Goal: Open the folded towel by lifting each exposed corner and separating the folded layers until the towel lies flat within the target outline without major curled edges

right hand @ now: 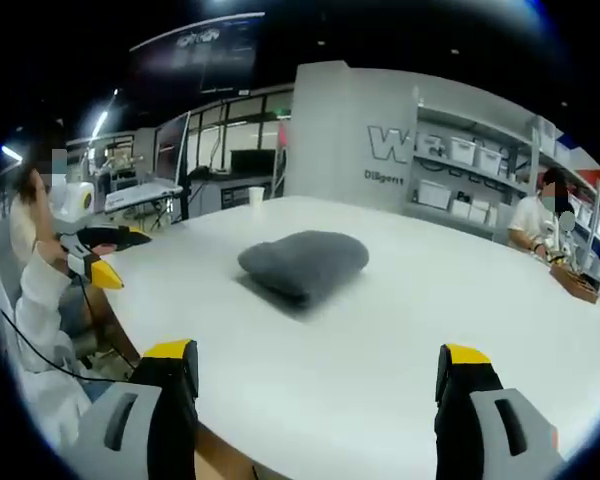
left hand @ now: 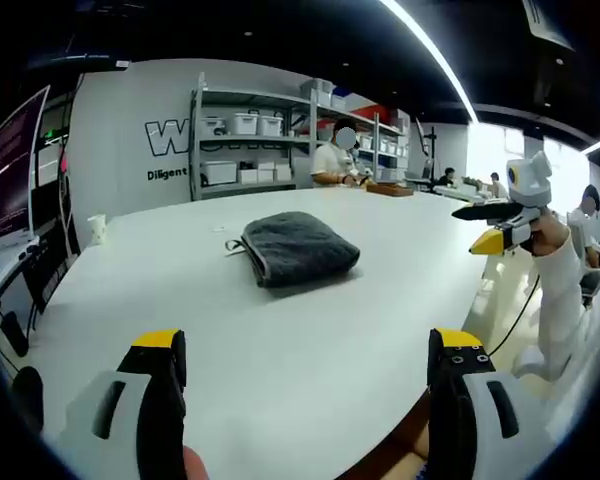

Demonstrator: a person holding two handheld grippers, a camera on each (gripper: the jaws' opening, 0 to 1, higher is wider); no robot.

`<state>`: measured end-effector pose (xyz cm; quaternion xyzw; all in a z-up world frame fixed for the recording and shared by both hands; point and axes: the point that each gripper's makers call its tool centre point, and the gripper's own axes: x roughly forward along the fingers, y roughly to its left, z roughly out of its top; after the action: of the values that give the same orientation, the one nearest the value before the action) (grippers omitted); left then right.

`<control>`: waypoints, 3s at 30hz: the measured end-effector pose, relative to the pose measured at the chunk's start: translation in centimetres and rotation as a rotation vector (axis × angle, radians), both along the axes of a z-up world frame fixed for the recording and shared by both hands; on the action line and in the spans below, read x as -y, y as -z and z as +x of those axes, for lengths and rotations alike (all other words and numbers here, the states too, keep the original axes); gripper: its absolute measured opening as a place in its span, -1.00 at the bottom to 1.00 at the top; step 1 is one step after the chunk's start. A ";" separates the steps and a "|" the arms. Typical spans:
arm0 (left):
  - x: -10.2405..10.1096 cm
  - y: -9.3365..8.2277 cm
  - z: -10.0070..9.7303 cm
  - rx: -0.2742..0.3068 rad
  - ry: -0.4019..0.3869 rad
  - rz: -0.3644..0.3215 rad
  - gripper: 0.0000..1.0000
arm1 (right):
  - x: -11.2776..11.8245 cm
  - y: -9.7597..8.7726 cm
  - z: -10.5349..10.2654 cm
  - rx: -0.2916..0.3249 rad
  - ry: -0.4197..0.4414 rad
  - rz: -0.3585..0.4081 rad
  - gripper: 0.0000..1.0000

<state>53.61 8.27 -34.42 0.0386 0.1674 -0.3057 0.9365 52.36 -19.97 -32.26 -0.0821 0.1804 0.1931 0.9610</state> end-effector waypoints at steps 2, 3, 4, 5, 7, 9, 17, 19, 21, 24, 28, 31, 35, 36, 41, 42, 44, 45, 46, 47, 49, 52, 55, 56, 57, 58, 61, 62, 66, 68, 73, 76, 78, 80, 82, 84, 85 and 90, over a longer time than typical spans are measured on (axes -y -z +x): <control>0.0 0.0 0.0 -0.001 0.001 0.001 0.99 | 0.1 -0.1 0.0 0.004 0.003 0.003 0.99; 0.1 0.0 0.0 -0.001 0.002 0.001 0.99 | 0.2 -0.2 0.0 0.006 0.004 0.002 0.99; 0.1 0.1 0.0 -0.002 0.001 0.002 0.99 | 0.2 -0.2 0.0 0.006 0.005 0.003 0.99; 0.1 0.1 0.0 -0.003 0.002 0.004 0.99 | 0.2 -0.2 0.0 0.007 0.006 0.003 0.99; 0.1 0.1 -0.1 -0.004 0.002 0.004 0.99 | 0.1 -0.2 -0.1 0.006 0.005 0.003 0.99; 0.0 0.1 -0.1 -0.002 -0.001 0.001 0.99 | 0.1 -0.2 -0.1 0.006 0.004 0.003 0.99; -0.1 0.1 -0.1 -0.006 -0.002 -0.003 0.99 | 0.1 -0.2 -0.2 0.006 0.009 0.000 0.99; -0.1 0.2 -0.1 -0.007 -0.003 -0.003 0.99 | 0.1 -0.2 -0.2 0.006 0.011 0.000 0.99; -0.1 0.1 -0.1 -0.007 -0.003 -0.003 0.99 | 0.2 -0.2 -0.2 0.008 0.014 0.003 0.99; -0.3 0.0 -0.1 -0.001 -0.011 -0.004 0.99 | 0.3 -0.1 -0.2 0.008 0.016 0.002 0.99; -0.7 0.1 -0.1 -0.002 -0.020 0.000 0.99 | 0.3 -0.1 0.0 0.011 0.021 -0.004 0.99; -1.1 0.2 -0.1 -0.009 -0.031 0.008 0.99 | 0.1 0.1 0.0 0.006 0.018 -0.014 0.99; -1.5 -0.2 -0.3 -0.001 -0.036 0.002 0.99 | -0.3 0.2 0.1 0.002 0.011 -0.026 0.99; -1.6 -0.3 -0.3 0.000 -0.038 0.000 0.99 | -0.3 0.2 0.2 0.003 0.012 -0.030 0.99; -2.2 -0.3 -0.3 0.008 -0.058 -0.001 0.99 | -0.8 0.2 0.3 0.006 0.012 -0.045 0.99; -2.3 -0.2 -0.3 0.007 -0.059 -0.001 0.99 | -1.0 0.2 0.4 0.008 0.009 -0.046 0.99; -2.3 -0.1 -0.4 0.011 -0.054 -0.003 0.99 | -1.4 0.2 0.9 0.011 0.008 -0.059 0.99; -2.3 0.0 -0.4 0.010 -0.051 -0.010 0.99 | -1.5 0.2 1.1 0.002 0.004 -0.076 0.99; -2.3 0.1 -0.4 0.005 -0.049 -0.019 0.99 | -1.7 0.1 1.5 0.006 0.000 -0.091 0.99; -2.3 0.3 -0.4 0.000 -0.046 -0.023 0.99 | -1.9 -0.2 2.0 0.019 0.002 -0.105 0.99; -2.1 0.4 -0.3 -0.004 -0.039 -0.026 0.99 | -2.4 -0.5 3.1 0.032 -0.010 -0.166 0.99; -1.8 0.6 -0.3 -0.007 -0.023 -0.028 0.99 | -3.2 -0.7 4.5 0.037 -0.025 -0.220 0.99; -1.5 0.8 -0.4 -0.012 -0.010 -0.038 0.99 | -4.1 -0.5 6.3 0.033 -0.043 -0.290 0.99; -1.4 0.8 -0.5 -0.012 -0.006 -0.042 0.99 | -4.4 -0.4 6.8 0.035 -0.053 -0.318 0.98; -1.4 0.9 -0.5 -0.012 -0.004 -0.044 0.99 | -4.9 -0.4 7.4 0.035 -0.060 -0.341 0.98; -1.5 0.9 -0.4 -0.013 -0.004 -0.046 0.99 | -5.3 -0.4 8.0 0.042 -0.065 -0.368 0.98; -1.8 0.8 -0.3 -0.010 -0.008 -0.046 0.99 | -7.1 -0.1 9.9 0.069 -0.086 -0.460 0.98; -1.9 0.9 -0.3 -0.010 -0.009 -0.046 0.99 | -7.5 0.0 10.3 0.075 -0.093 -0.477 0.97; -2.3 1.0 -0.3 -0.013 -0.012 -0.059 0.99 | -10.4 1.0 12.1 0.093 -0.142 -0.582 0.92; -2.6 1.0 -0.3 -0.014 -0.016 -0.065 0.99 | -11.8 1.6 12.9 0.102 -0.164 -0.623 0.90; -3.4 1.0 -0.3 -0.013 -0.027 -0.077 0.99 | -15.1 3.1 14.5 0.115 -0.201 -0.691 0.87; -4.0 1.0 -0.3 -0.011 -0.037 -0.081 0.99 | -16.6 3.7 15.4 0.145 -0.215 -0.745 0.80; -4.5 1.1 -0.1 -0.009 -0.049 -0.082 0.99 | -17.3 3.9 15.9 0.165 -0.224 -0.767 0.74; -4.7 1.2 -0.1 -0.011 -0.052 -0.082 0.99 | -17.9 4.2 16.3 0.175 -0.230 -0.780 0.70; -5.0 1.4 -0.1 -0.017 -0.055 -0.092 0.99 | -18.4 4.5 16.7 0.183 -0.236 -0.789 0.66; -5.1 1.4 -0.1 -0.018 -0.055 -0.097 0.99 | -18.7 4.6 17.0 0.193 -0.237 -0.790 0.60; -5.2 1.4 -0.1 -0.018 -0.056 -0.100 0.99 | -19.0 4.5 17.1 0.204 -0.240 -0.791 0.57; -5.3 1.4 -0.2 -0.016 -0.059 -0.109 0.99 | -19.8 4.4 17.7 0.259 -0.248 -0.830 0.34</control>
<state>53.46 13.61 -35.85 -0.0200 0.1590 -0.2872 0.9444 70.10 -0.20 -36.64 -0.5050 0.1094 0.2060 0.8310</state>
